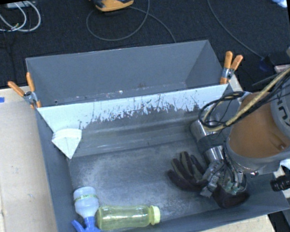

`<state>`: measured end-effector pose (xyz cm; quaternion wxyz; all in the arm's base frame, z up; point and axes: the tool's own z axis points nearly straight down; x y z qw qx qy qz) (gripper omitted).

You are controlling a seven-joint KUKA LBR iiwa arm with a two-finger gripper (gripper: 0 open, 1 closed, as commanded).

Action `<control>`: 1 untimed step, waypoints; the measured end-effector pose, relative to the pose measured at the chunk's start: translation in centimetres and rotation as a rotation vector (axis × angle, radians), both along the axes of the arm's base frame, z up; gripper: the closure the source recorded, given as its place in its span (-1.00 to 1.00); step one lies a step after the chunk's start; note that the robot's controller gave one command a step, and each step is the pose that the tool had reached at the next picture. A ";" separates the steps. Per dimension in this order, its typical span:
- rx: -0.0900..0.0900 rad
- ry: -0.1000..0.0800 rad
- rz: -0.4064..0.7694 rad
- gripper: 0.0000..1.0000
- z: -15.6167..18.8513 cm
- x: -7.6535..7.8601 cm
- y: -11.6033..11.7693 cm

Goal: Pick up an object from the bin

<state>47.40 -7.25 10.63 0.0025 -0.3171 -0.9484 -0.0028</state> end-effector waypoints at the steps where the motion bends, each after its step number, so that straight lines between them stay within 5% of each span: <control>1: 0.000 0.003 0.000 1.00 0.6 -0.1 0.0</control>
Offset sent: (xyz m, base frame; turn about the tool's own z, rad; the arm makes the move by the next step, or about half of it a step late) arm -0.0001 -0.0001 0.0712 0.0000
